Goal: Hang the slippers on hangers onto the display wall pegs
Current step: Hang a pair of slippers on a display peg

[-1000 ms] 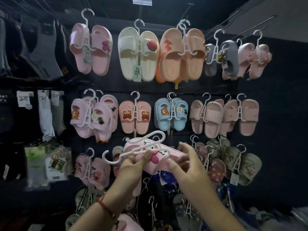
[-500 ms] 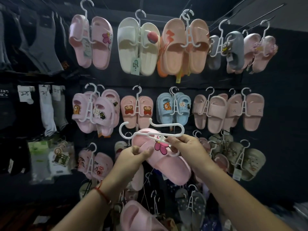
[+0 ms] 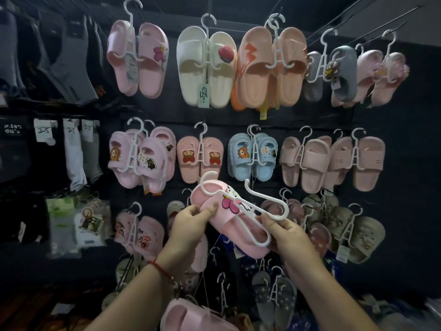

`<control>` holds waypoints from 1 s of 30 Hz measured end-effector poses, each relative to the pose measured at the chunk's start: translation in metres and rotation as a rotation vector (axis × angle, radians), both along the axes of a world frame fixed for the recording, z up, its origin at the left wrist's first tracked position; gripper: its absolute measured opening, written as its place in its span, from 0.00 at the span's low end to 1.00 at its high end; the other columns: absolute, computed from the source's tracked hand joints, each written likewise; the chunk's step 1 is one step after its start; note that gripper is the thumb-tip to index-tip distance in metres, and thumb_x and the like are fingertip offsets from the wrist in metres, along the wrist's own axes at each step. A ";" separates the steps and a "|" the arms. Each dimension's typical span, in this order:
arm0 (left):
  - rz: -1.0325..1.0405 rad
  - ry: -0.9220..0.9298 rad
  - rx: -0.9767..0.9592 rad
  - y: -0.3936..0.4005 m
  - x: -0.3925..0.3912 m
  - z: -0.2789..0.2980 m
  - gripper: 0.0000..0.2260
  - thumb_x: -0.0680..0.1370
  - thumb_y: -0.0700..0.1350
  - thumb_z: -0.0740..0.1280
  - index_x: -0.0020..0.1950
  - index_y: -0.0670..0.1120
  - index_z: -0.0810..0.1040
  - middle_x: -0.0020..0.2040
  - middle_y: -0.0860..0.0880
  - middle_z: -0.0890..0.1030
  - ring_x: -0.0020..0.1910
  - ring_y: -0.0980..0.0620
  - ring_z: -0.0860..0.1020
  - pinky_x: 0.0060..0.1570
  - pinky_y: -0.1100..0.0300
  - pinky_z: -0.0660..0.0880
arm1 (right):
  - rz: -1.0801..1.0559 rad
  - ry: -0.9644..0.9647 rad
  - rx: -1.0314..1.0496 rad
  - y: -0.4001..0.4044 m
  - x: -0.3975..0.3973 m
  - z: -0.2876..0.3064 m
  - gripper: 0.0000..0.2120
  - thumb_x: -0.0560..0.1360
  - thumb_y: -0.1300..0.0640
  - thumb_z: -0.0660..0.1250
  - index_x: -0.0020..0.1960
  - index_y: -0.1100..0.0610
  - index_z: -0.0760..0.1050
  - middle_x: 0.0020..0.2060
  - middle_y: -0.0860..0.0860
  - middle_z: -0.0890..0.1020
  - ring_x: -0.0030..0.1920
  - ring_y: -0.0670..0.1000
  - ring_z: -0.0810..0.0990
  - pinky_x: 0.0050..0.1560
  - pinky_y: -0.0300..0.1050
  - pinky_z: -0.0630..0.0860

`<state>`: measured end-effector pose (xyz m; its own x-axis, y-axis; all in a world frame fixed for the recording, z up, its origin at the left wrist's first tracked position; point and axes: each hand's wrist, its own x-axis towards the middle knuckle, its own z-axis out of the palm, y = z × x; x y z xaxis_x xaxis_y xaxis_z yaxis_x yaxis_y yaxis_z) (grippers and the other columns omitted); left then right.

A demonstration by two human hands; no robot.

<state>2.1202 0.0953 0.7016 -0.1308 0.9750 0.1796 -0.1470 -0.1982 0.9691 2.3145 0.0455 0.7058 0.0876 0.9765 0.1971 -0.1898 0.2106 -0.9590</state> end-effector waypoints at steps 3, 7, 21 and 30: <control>0.010 0.011 0.023 -0.002 0.009 0.000 0.13 0.79 0.45 0.71 0.37 0.44 0.74 0.21 0.58 0.74 0.20 0.62 0.72 0.23 0.70 0.68 | -0.046 0.069 0.014 -0.006 -0.006 -0.004 0.18 0.69 0.49 0.72 0.52 0.61 0.84 0.46 0.57 0.87 0.48 0.56 0.86 0.53 0.52 0.81; -0.012 0.059 0.034 -0.007 0.016 -0.005 0.14 0.80 0.44 0.70 0.35 0.44 0.75 0.21 0.57 0.74 0.21 0.63 0.72 0.24 0.70 0.69 | -0.121 0.055 0.109 -0.009 -0.012 -0.009 0.17 0.68 0.47 0.72 0.50 0.57 0.86 0.47 0.54 0.88 0.52 0.57 0.86 0.57 0.53 0.80; -0.041 -0.014 -0.170 0.000 -0.002 -0.023 0.13 0.77 0.52 0.73 0.41 0.44 0.77 0.32 0.46 0.72 0.27 0.54 0.65 0.28 0.61 0.59 | 0.110 0.253 0.085 -0.029 -0.024 -0.003 0.18 0.71 0.52 0.69 0.54 0.64 0.83 0.52 0.61 0.86 0.57 0.61 0.83 0.62 0.57 0.77; -0.172 0.295 0.006 -0.019 0.017 -0.022 0.12 0.80 0.49 0.69 0.44 0.40 0.80 0.28 0.57 0.77 0.26 0.65 0.73 0.28 0.71 0.69 | 0.287 0.365 0.021 -0.005 -0.046 0.001 0.17 0.75 0.53 0.65 0.54 0.64 0.83 0.55 0.63 0.84 0.56 0.60 0.84 0.64 0.58 0.77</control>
